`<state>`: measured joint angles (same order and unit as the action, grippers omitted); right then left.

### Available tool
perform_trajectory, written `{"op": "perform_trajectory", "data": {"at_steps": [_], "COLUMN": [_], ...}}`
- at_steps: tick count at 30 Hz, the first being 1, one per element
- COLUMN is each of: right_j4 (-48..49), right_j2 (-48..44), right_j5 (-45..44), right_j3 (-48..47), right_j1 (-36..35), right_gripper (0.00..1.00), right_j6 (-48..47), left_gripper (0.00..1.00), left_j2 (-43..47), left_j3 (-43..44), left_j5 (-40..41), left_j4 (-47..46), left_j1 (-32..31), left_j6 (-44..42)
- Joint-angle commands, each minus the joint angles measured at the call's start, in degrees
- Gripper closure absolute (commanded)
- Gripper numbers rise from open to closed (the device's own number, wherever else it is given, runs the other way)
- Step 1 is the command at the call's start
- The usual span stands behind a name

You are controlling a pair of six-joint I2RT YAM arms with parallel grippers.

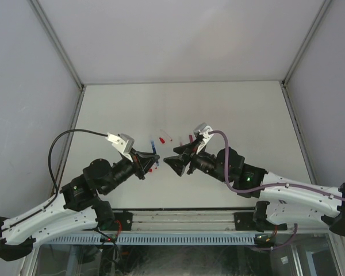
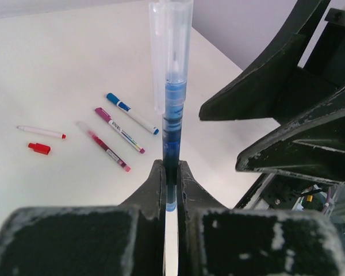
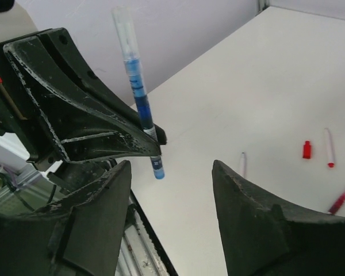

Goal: Insert the pens into the pen caps
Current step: Press the pen cap onto the pen.

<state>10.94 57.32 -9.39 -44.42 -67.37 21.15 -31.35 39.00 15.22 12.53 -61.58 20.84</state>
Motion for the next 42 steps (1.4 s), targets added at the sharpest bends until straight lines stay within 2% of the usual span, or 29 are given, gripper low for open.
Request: {"op": "perform_trajectory", "data": {"at_steps": [1,10,14,15,17,31,42], "right_j4": [-2.6,-4.8,-7.1,-7.5,-8.6,-6.4,-5.1], "right_j2": [-3.7,-7.1,-5.9,-5.4,-4.6,0.5,3.2], "right_j5": [-0.2,7.2,9.4,9.7,10.0,15.4,16.3], "right_j3": [0.0,-1.1,-4.4,-5.3,-7.2,-13.3,-15.1], "right_j1": [2.5,11.1,13.6,13.7,13.9,15.8,15.3], "right_gripper": [0.38,0.23,0.13,0.04,0.01,0.0,0.0], "right_j6": [-1.2,1.7,1.4,1.1,0.3,2.1,5.2], "left_gripper": [1.0,1.0,1.0,1.0,1.0,1.0,1.0], "left_j2": [-0.1,0.1,-0.1,-0.1,-0.1,-0.5,-0.3], "left_j3": [2.2,2.1,2.1,2.1,2.1,2.8,2.4], "left_j5": [1.8,2.3,2.2,2.1,2.2,2.7,1.4], "left_j4": [-2.1,-1.4,-1.3,-1.4,-1.4,0.3,-0.3], "left_j1": [0.3,0.3,0.2,0.3,0.2,0.2,0.3], "left_j6": [-0.3,-0.3,-0.3,-0.3,-0.3,0.3,-0.3]}}
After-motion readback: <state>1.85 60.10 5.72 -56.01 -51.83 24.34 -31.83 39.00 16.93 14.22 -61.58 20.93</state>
